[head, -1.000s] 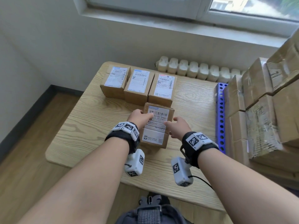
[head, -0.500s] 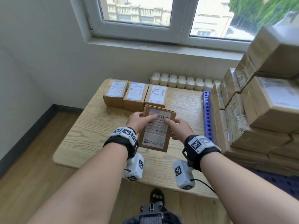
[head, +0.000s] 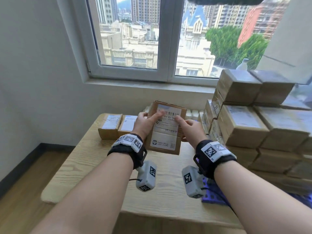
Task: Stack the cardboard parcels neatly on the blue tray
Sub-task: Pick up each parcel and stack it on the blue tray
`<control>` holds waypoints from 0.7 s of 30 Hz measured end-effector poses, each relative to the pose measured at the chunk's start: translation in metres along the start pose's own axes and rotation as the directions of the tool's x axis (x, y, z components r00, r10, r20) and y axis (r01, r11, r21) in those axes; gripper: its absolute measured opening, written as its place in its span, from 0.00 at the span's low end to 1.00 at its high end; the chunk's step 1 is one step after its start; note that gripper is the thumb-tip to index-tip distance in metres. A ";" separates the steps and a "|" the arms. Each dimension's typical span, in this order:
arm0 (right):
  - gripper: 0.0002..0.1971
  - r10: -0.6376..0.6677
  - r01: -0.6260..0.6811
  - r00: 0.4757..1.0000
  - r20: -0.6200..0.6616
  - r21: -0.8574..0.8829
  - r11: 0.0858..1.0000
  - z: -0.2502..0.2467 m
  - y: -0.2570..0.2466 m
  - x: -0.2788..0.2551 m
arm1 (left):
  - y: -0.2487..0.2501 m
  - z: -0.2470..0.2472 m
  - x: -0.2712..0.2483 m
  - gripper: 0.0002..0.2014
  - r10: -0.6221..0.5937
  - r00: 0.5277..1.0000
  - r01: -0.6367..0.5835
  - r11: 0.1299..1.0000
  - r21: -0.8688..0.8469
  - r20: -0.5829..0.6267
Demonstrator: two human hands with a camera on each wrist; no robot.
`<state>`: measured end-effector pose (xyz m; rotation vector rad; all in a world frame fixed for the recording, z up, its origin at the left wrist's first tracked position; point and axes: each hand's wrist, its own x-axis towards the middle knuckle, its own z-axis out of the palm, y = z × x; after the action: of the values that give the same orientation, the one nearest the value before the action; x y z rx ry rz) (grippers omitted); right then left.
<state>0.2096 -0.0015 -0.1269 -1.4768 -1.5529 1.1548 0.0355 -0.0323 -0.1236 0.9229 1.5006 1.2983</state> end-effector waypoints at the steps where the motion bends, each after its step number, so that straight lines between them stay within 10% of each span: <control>1: 0.25 -0.024 0.024 1.000 -0.004 0.005 1.000 -0.005 -0.007 -0.001 | 0.010 0.002 -0.002 0.52 0.020 1.000 -0.020 1.000 -0.005 0.010; 21: 0.27 -0.331 0.337 0.938 -0.100 0.061 0.939 -0.204 -0.051 0.040 | 0.144 0.170 0.011 0.53 0.247 0.959 -0.227 0.963 -0.144 0.141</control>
<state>0.3742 0.0682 -0.0088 -1.1412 -1.6038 0.9260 0.1904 0.0521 0.0131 1.1213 1.1978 1.4383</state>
